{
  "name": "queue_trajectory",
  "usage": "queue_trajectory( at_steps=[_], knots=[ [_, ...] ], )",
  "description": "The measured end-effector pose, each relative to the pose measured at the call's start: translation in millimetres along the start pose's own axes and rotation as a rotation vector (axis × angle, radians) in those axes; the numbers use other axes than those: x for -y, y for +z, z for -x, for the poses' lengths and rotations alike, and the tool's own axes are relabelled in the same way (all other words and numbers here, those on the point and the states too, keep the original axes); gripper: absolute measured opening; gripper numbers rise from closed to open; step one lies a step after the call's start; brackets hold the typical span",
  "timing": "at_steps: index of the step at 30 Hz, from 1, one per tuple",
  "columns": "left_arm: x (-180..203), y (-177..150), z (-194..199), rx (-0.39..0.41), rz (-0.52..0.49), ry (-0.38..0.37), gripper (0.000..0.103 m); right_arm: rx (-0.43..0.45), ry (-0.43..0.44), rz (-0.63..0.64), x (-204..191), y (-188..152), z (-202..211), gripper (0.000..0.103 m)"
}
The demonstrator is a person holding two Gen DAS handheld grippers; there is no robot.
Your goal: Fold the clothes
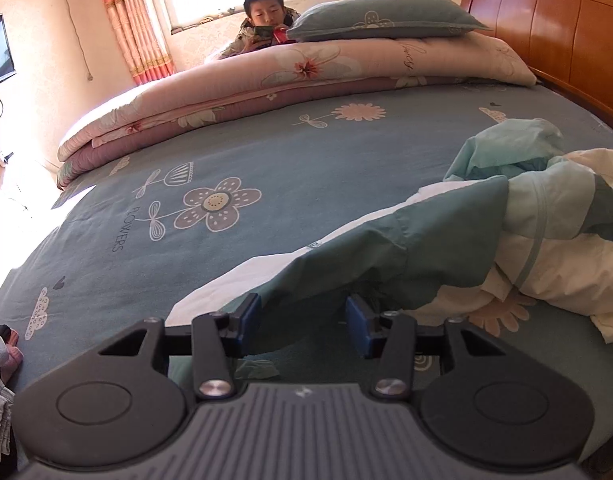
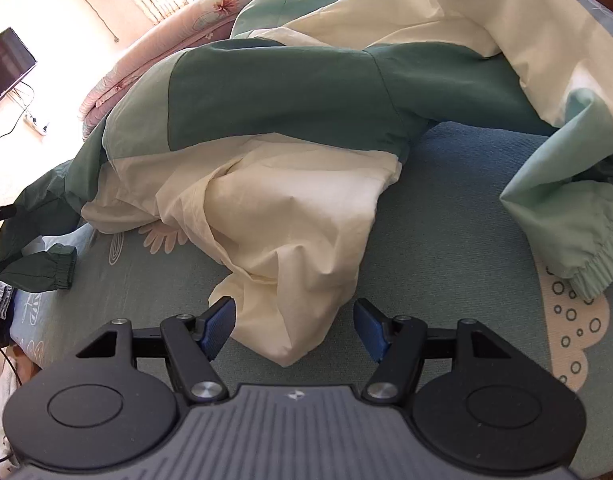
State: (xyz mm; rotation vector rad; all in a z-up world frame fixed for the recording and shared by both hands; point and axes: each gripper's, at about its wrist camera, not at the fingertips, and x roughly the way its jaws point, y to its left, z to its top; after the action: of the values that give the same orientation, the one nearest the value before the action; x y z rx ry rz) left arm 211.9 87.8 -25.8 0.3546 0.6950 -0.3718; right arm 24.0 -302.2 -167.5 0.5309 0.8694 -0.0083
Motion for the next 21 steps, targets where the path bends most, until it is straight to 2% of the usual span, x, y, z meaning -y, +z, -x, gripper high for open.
queue_trajectory(
  at_steps=[2, 4, 6, 12, 21],
  knots=[
    [19, -1, 12, 0.022, -0.051, -0.037, 0.06, 0.022, -0.019, 0.028, -5, 0, -12, 0.061],
    [36, -3, 22, 0.044, -0.118, -0.067, 0.063, 0.05, -0.04, 0.052, -10, 1, -19, 0.027],
    [54, -7, 28, 0.06, -0.188, -0.084, 0.064, 0.069, -0.017, 0.061, -19, 3, -12, 0.019],
    [106, -25, 22, 0.028, -0.311, -0.156, 0.067, 0.129, 0.029, 0.228, -62, 24, 38, 0.014],
    [151, -46, 3, -0.023, -0.385, -0.264, 0.067, 0.296, 0.195, 0.22, -89, 68, 120, 0.013]
  ],
)
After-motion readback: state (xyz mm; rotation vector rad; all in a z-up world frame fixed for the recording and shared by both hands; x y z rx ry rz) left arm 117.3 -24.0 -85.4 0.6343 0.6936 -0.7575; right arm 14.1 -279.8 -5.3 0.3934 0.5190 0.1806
